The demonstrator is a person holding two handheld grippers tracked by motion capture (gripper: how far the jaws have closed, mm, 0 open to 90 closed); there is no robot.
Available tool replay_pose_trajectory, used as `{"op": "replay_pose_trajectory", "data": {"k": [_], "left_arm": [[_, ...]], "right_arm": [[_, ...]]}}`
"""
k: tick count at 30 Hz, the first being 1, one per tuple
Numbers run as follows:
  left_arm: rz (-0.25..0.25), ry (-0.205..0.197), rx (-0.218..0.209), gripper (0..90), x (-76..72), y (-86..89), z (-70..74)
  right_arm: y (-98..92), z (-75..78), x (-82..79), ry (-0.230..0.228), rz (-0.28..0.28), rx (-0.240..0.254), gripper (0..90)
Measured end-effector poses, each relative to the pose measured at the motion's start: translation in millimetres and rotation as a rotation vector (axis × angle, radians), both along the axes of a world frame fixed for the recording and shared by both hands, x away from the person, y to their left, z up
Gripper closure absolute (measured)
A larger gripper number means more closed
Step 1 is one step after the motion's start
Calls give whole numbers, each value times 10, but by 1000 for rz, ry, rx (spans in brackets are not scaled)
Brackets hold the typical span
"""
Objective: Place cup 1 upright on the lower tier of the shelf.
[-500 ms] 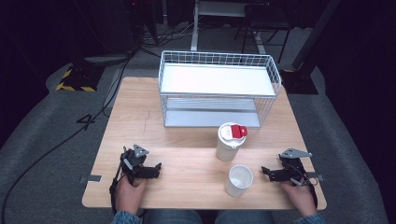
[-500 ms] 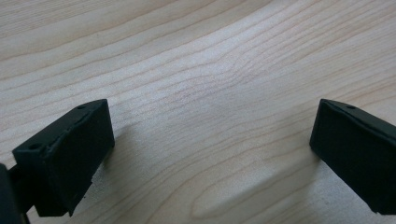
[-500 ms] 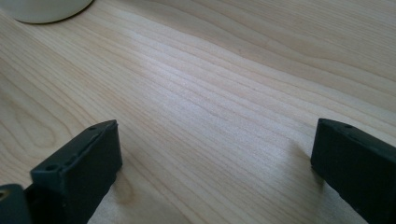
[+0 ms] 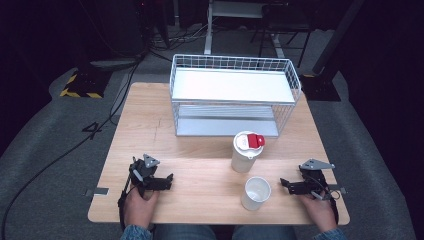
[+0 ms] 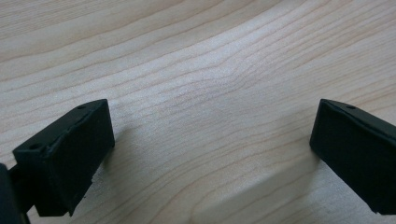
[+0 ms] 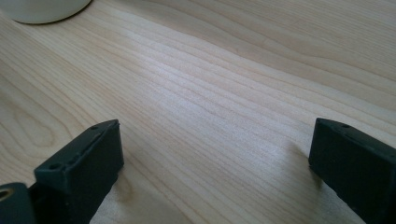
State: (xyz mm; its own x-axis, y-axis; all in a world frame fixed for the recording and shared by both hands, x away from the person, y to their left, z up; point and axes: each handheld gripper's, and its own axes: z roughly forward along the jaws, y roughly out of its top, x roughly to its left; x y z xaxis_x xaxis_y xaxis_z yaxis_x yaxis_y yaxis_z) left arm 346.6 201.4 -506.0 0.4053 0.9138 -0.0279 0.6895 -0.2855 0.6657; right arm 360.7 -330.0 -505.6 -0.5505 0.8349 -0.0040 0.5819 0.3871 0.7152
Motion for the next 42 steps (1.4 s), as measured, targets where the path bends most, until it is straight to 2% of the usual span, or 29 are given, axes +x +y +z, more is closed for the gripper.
{"op": "replay_pose_trajectory", "data": {"k": [15, 23, 26, 37, 39, 42], "left_arm": [[4, 0, 0, 3, -1, -4, 0], [3, 1, 1, 3, 0, -3, 1], [5, 0, 1, 4, -2, -4, 1], [11, 2, -2, 4, -7, -13, 0], [14, 1, -3, 4, -9, -19, -1], [17, 2, -3, 4, -12, -22, -1]], "right_arm": [[-7, 2, -3, -5, -8, 5, 59], [-14, 17, -18, -6, 27, 11, 89], [-34, 67, -59, -15, 50, 36, 110], [-28, 260, -255, -49, 84, 63, 119], [-24, 310, -343, -42, 100, 131, 119], [-17, 389, -450, -68, 108, 136, 119]]}}
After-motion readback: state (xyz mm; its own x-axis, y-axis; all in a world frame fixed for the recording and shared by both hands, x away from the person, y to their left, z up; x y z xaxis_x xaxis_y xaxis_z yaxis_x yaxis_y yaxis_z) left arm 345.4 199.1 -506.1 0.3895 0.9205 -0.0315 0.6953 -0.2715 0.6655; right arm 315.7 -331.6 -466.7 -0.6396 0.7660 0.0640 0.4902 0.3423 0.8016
